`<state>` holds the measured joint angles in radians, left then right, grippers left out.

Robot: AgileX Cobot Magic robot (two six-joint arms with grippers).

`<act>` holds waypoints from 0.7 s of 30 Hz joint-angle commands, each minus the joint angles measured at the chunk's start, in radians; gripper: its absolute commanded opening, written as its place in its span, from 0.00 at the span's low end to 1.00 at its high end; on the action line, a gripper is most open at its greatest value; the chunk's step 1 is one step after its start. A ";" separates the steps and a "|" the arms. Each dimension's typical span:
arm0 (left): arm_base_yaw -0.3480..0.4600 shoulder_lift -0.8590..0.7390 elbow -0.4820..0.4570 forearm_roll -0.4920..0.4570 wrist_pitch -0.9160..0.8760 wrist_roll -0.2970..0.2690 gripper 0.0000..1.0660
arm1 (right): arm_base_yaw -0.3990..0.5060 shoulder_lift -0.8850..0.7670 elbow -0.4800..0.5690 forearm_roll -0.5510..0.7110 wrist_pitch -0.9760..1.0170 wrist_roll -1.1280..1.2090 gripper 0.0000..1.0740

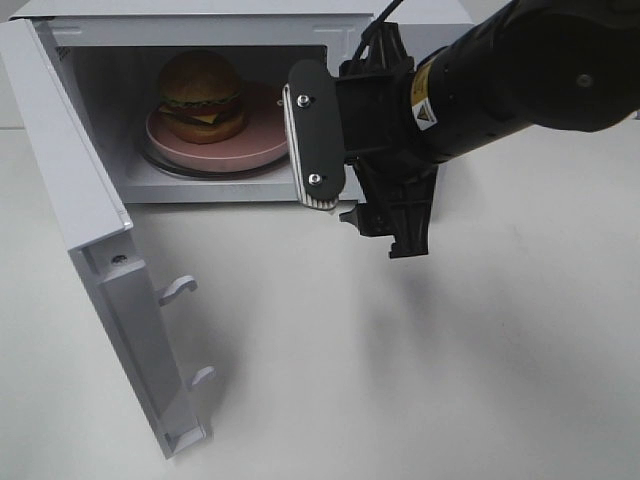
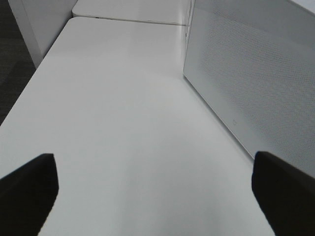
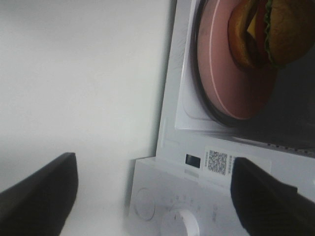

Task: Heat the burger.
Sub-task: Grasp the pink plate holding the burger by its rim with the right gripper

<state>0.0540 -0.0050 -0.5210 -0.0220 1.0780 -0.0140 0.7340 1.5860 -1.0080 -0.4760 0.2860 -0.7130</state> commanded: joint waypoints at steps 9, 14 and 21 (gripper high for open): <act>0.001 -0.015 0.003 0.000 -0.009 -0.003 0.94 | 0.002 0.210 -0.171 -0.014 -0.066 0.007 0.74; 0.001 -0.015 0.003 0.000 -0.009 -0.003 0.94 | -0.001 0.288 -0.233 -0.037 -0.073 0.007 0.73; 0.001 -0.015 0.003 0.000 -0.009 -0.003 0.94 | -0.013 0.402 -0.337 -0.039 -0.087 0.007 0.73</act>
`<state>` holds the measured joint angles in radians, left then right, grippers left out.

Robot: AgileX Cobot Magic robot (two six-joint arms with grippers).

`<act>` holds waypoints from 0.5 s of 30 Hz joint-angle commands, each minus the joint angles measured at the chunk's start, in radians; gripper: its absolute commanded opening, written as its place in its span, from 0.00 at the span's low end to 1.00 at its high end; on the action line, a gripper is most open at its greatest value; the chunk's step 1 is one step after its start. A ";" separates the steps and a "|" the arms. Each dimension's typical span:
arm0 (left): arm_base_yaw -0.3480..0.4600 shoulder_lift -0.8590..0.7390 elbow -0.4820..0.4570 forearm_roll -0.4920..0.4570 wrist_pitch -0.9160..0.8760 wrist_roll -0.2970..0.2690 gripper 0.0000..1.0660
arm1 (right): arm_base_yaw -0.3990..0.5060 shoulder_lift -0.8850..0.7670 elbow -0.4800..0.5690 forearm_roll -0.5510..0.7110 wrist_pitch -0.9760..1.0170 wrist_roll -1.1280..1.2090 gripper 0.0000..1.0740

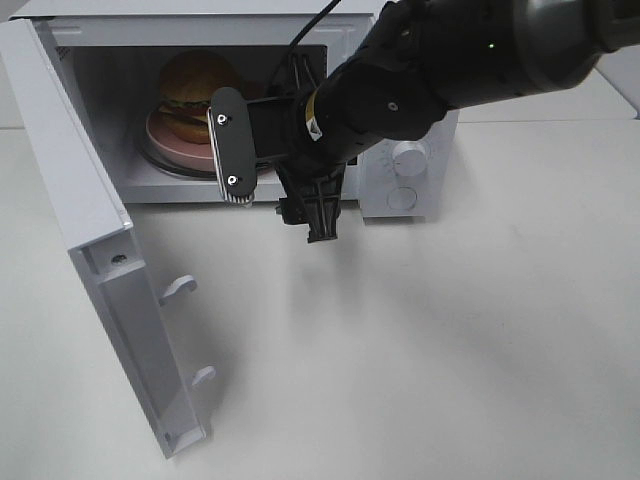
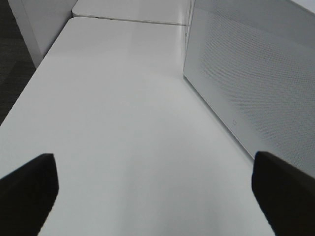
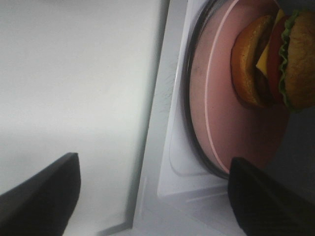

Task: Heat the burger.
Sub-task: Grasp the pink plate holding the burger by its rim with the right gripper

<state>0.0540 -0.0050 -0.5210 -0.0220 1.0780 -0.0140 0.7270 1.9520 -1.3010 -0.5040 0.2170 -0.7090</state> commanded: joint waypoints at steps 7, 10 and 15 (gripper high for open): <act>0.001 -0.015 0.003 0.000 -0.009 -0.003 0.94 | -0.006 0.130 -0.137 -0.029 -0.018 0.003 0.73; 0.001 -0.015 0.003 0.000 -0.009 -0.003 0.94 | -0.018 0.187 -0.205 -0.033 -0.018 0.003 0.73; 0.001 -0.015 0.003 0.000 -0.009 -0.003 0.94 | -0.029 0.248 -0.270 -0.036 -0.018 0.003 0.72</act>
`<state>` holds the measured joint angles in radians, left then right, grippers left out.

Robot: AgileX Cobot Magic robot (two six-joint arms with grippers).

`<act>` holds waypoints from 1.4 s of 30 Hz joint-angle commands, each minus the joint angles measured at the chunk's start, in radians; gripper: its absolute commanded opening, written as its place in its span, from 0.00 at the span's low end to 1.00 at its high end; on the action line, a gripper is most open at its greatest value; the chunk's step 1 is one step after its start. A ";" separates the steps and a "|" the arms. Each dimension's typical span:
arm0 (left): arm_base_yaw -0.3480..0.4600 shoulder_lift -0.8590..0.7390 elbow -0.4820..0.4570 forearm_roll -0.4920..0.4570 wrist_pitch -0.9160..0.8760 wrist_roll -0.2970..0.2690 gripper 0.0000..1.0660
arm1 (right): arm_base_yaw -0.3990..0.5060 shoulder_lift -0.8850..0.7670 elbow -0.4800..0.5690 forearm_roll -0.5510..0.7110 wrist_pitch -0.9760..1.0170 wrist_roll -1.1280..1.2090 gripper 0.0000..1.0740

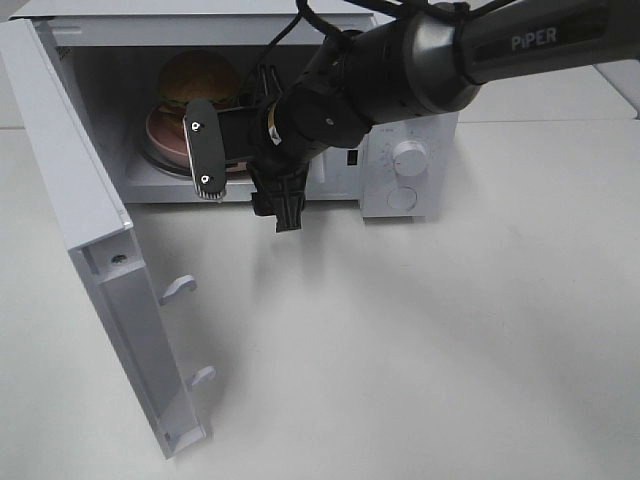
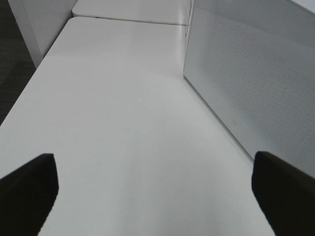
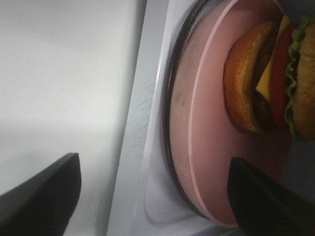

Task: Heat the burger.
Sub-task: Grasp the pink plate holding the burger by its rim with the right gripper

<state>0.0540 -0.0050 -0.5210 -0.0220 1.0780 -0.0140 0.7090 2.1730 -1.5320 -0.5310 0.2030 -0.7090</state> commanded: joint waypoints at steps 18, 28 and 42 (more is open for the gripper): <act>0.001 -0.015 0.003 0.000 -0.009 -0.003 0.94 | -0.046 0.196 -0.238 0.033 0.033 0.010 0.71; 0.001 -0.015 0.003 0.000 -0.009 -0.003 0.94 | -0.046 0.232 -0.264 0.075 0.030 0.026 0.60; 0.001 -0.015 0.003 0.000 -0.009 -0.003 0.94 | -0.046 0.230 -0.264 0.074 0.046 0.021 0.00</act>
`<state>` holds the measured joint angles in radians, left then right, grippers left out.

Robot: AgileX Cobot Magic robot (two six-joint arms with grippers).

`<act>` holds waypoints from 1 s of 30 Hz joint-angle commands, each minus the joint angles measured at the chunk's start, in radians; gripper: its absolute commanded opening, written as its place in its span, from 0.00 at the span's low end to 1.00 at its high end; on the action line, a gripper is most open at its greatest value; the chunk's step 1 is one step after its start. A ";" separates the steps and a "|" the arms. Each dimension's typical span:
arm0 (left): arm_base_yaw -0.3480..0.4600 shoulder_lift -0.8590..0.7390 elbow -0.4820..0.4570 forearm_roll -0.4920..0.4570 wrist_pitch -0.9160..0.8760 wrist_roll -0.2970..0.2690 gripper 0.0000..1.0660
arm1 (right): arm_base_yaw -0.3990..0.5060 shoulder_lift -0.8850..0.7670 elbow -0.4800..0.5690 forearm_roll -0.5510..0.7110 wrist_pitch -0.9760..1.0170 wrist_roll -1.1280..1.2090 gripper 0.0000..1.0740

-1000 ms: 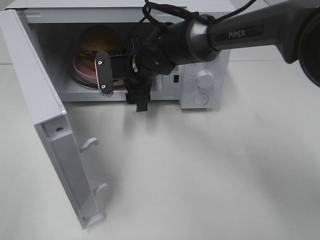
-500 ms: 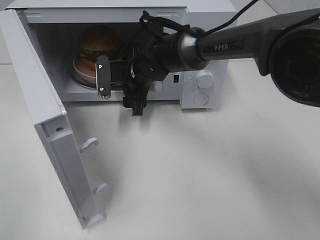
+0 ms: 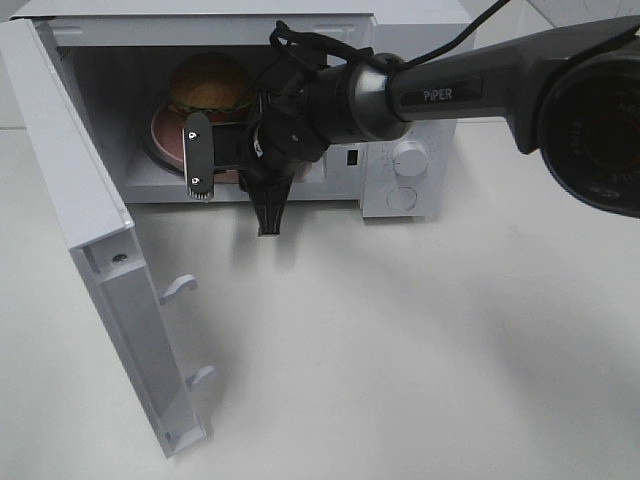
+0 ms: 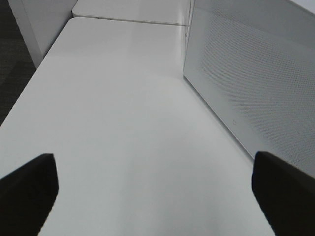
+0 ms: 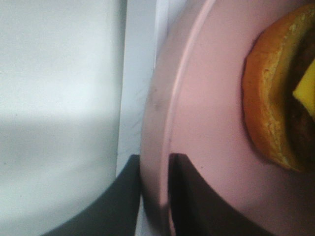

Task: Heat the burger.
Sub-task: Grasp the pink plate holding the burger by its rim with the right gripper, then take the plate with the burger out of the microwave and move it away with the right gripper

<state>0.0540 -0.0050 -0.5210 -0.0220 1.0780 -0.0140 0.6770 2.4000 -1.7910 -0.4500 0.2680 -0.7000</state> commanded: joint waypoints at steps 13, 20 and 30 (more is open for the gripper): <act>0.001 -0.015 0.003 0.000 -0.009 -0.003 0.94 | 0.009 -0.049 -0.001 -0.002 0.097 -0.102 0.00; 0.001 -0.015 0.003 0.000 -0.009 -0.003 0.94 | 0.012 -0.114 0.071 -0.012 0.037 -0.134 0.00; 0.001 -0.015 0.003 0.000 -0.009 -0.003 0.94 | 0.012 -0.276 0.319 -0.064 -0.167 -0.166 0.00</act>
<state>0.0540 -0.0050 -0.5210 -0.0220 1.0780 -0.0140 0.6940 2.1910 -1.5140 -0.4750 0.1910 -0.8470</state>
